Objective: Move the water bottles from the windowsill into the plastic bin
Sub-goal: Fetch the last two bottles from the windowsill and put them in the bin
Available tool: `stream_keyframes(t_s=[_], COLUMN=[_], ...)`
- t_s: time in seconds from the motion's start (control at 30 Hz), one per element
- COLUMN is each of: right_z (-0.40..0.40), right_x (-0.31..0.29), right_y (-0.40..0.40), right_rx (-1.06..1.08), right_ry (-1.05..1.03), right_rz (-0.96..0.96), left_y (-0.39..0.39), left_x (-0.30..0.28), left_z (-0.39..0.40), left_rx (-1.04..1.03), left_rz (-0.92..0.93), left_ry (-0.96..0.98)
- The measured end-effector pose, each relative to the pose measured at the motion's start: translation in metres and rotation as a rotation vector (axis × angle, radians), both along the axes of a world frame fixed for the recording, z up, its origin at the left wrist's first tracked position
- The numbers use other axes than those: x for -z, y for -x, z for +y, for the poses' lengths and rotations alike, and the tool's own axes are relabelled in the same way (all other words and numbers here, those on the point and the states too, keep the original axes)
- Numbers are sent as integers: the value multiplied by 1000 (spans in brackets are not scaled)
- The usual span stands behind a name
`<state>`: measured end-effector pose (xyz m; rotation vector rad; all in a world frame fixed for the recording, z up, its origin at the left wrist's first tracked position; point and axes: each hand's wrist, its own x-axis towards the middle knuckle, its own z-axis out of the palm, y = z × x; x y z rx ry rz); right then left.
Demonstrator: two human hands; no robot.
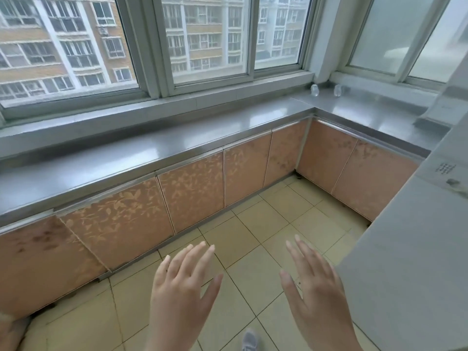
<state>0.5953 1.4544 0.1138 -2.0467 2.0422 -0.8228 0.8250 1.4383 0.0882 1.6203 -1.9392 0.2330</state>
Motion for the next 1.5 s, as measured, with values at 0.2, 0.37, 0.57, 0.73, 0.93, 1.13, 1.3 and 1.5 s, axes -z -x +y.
stream_keyframes(t_s=[0.2,0.37,0.57,0.73,0.93,1.13,1.3,1.5], right_z=[-146,-247,-359,-461,-574,-658,-726,-827], right_x=[-9,-22,-15,-12,-29,-32,-25,-19], right_y=[24,47,71,92,122,166,224,319], right_rx=[-22,-13,18,122,228,341,362,377], right_ry=[-46,-41,-57,-66,-77,-53,-94,-146], right_rz=[-44,-26,9,7,5,6,-9,-29], left_y=[27,57,86,116,163,221,288,386], left_x=[-21,-39,-33,-25,-39,-48,-41,-35], left_z=[-152,-258,-384,-511,-655,-756,-832,-933], left_rx=[37,76,146,258,387,488,527,498], left_rz=[-65,-76,-55,-49,-79,-84,-87,-70], left_ry=[10,28,-33,-62,-71,-84,-86,-65])
